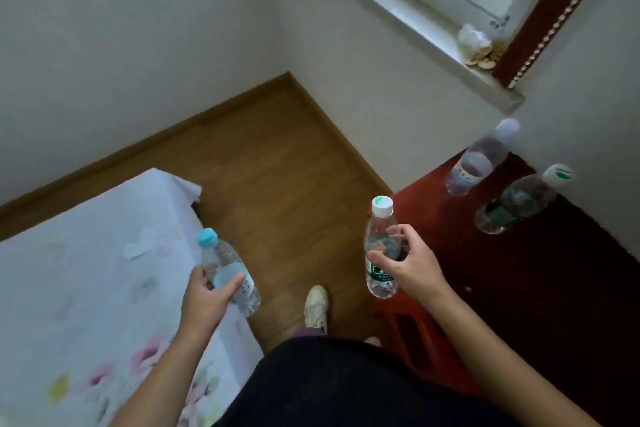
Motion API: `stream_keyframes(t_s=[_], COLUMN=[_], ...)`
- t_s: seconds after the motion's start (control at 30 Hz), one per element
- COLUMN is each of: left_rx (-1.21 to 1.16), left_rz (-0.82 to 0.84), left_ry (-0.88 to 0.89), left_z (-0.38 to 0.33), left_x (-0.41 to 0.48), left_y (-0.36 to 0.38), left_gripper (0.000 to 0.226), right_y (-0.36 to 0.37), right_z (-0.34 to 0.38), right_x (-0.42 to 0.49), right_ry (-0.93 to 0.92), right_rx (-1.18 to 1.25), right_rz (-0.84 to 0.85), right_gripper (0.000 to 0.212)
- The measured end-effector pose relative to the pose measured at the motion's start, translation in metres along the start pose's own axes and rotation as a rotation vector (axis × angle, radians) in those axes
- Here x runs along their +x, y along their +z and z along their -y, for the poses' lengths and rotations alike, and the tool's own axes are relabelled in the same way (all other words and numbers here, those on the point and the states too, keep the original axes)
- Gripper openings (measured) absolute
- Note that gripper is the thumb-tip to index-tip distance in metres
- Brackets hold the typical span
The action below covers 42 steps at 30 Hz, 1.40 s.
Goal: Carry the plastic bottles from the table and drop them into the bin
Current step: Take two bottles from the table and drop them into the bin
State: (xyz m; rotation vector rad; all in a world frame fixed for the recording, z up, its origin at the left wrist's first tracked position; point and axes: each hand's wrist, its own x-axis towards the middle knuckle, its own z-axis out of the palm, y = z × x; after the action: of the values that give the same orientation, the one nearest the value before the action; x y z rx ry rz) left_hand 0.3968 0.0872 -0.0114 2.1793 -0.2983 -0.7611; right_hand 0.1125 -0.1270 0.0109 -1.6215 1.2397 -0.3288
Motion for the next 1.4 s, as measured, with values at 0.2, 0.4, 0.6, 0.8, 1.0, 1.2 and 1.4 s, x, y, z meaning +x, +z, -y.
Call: stream_keyframes(t_s=[0.2,0.4,0.6,0.8,1.0,1.2,1.4], left_rx=[-0.046,-0.125,-0.117,0.015,-0.015,-0.027,-0.188], left_rz=[-0.273,-0.41,-0.32,-0.169,-0.139,-0.238,-0.487], left_ry=[-0.299,-0.415,-0.381,-0.201,-0.146,-0.296,-0.445], left_z=[0.089,0.112,0.08,0.008,-0.05,-0.071,-0.079], left_x=[-0.028,-0.011,0.077,0.18,0.281,0.357,0.396], left_y=[-0.068,-0.102,-0.108,-0.106,-0.107,-0.122,-0.154], left_gripper=[0.056,0.041,0.041,0.053,0.056,0.053,0.039], right_y=[0.064,0.111,0.138,0.147,0.16,0.194,0.274], right_z=[0.025,0.059,0.085,0.102,0.127,0.185,0.293], right_x=[0.032,0.084,0.14,0.192,0.278,0.401,0.513], right_ry=[-0.041,-0.027,-0.009,0.058,0.146,0.139,-0.027], right_rx=[-0.093,-0.143,-0.194,-0.226,-0.218,-0.188,-0.26], right_rz=[0.2,0.261,0.201,0.129,0.156,0.234,0.476], right_gripper=[0.06,0.049,0.053,0.066,0.065,0.059,0.068])
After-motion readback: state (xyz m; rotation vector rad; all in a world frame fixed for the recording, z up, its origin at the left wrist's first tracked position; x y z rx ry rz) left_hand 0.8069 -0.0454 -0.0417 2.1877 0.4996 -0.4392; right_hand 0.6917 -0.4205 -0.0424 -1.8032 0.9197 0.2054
